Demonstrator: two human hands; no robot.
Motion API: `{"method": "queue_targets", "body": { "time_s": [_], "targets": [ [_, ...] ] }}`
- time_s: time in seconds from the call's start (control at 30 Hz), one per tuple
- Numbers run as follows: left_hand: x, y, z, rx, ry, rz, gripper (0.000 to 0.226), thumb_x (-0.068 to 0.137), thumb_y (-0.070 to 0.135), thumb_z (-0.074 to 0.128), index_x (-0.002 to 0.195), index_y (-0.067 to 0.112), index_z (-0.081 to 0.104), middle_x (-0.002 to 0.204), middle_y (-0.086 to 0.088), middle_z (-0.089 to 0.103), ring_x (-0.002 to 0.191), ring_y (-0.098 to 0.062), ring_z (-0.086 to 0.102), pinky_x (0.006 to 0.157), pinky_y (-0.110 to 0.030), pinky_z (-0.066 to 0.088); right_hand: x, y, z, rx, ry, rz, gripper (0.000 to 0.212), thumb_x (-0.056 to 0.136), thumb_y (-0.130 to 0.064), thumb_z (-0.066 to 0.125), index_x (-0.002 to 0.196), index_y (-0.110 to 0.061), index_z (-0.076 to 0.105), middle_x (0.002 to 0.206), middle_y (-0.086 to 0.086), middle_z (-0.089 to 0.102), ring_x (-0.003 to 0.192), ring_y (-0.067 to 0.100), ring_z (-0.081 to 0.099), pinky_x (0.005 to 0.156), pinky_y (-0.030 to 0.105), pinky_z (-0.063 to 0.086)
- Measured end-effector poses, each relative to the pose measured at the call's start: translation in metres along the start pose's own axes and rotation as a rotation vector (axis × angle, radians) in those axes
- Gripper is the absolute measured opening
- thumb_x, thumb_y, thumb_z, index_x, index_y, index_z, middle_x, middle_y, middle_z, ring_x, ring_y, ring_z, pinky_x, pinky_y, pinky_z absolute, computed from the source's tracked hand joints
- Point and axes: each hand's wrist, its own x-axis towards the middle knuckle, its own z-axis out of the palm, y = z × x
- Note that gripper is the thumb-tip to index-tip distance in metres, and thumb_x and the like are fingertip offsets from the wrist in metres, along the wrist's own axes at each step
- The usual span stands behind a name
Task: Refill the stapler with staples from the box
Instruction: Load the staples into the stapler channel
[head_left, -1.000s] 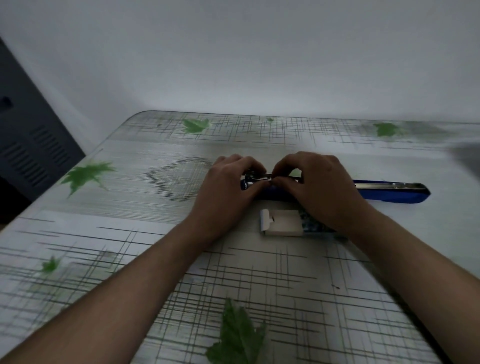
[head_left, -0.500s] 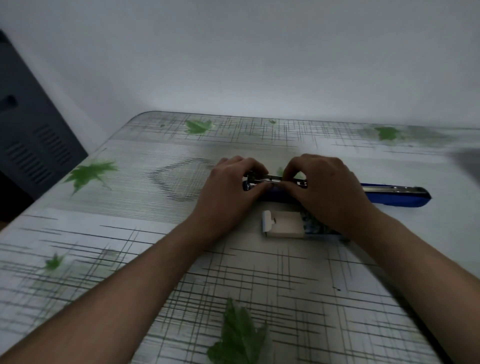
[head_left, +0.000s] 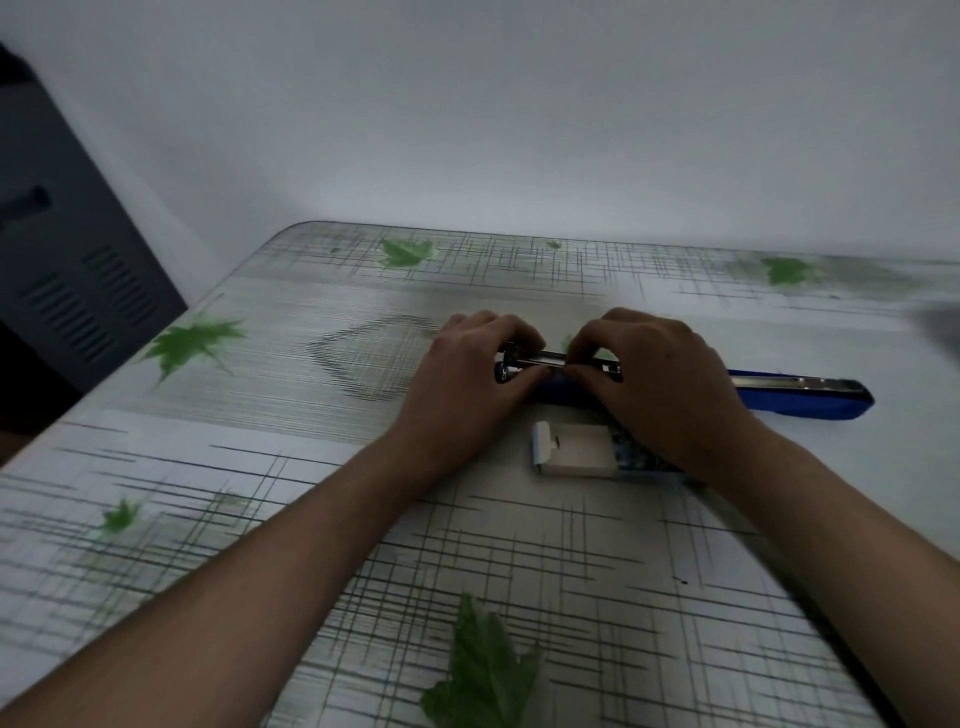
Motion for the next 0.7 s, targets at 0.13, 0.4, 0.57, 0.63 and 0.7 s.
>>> {"method": "queue_targets", "body": {
  "time_s": [0.13,0.4,0.57,0.63,0.7],
  "targets": [
    [-0.001,0.0,-0.001,0.001,0.015,0.013,0.023,0.082,0.03,0.071,0.103,0.021,0.066,0.101,0.005,0.065,0.098,-0.012,0.052,0.077,-0.018,0.034,-0.001,0.0,-0.002,0.001,0.008,0.0,0.011,0.086,-0.03,0.063,0.093,-0.022,0.067,0.092,-0.005,0.063,0.074,0.01,0.052,0.056,0.013,0.026],
    [-0.005,0.003,-0.006,-0.057,0.029,0.043,0.033,0.084,0.025,0.067,0.116,0.02,0.06,0.113,0.007,0.056,0.108,-0.011,0.046,0.086,-0.022,0.041,0.0,-0.001,-0.009,0.028,-0.029,0.007,0.015,0.086,-0.03,0.063,0.096,-0.02,0.068,0.096,-0.003,0.065,0.077,0.012,0.056,0.067,0.026,0.046],
    [-0.014,0.007,-0.013,-0.04,0.061,0.098,0.023,0.088,0.022,0.059,0.11,0.018,0.064,0.105,0.004,0.053,0.1,-0.013,0.048,0.078,-0.013,0.036,0.0,-0.006,-0.017,0.036,-0.006,-0.025,0.014,0.083,-0.032,0.063,0.091,-0.021,0.064,0.093,-0.006,0.057,0.076,0.01,0.052,0.066,0.026,0.04],
    [-0.018,0.009,-0.016,-0.08,0.035,0.133,0.02,0.09,0.025,0.055,0.105,0.017,0.066,0.097,0.004,0.052,0.089,-0.01,0.051,0.071,-0.015,0.039,0.0,-0.008,-0.021,0.053,-0.021,-0.028,0.012,0.082,-0.034,0.064,0.088,-0.024,0.062,0.091,-0.008,0.052,0.071,0.007,0.049,0.063,0.026,0.04],
    [-0.02,0.011,-0.02,-0.118,-0.009,0.169,0.022,0.091,0.03,0.052,0.102,0.017,0.067,0.088,0.007,0.05,0.076,-0.005,0.053,0.063,-0.023,0.045,0.0,-0.01,-0.024,0.075,-0.077,-0.043,0.012,0.081,-0.036,0.066,0.084,-0.027,0.059,0.086,-0.01,0.05,0.07,0.002,0.048,0.062,0.025,0.041]
  ]
}}
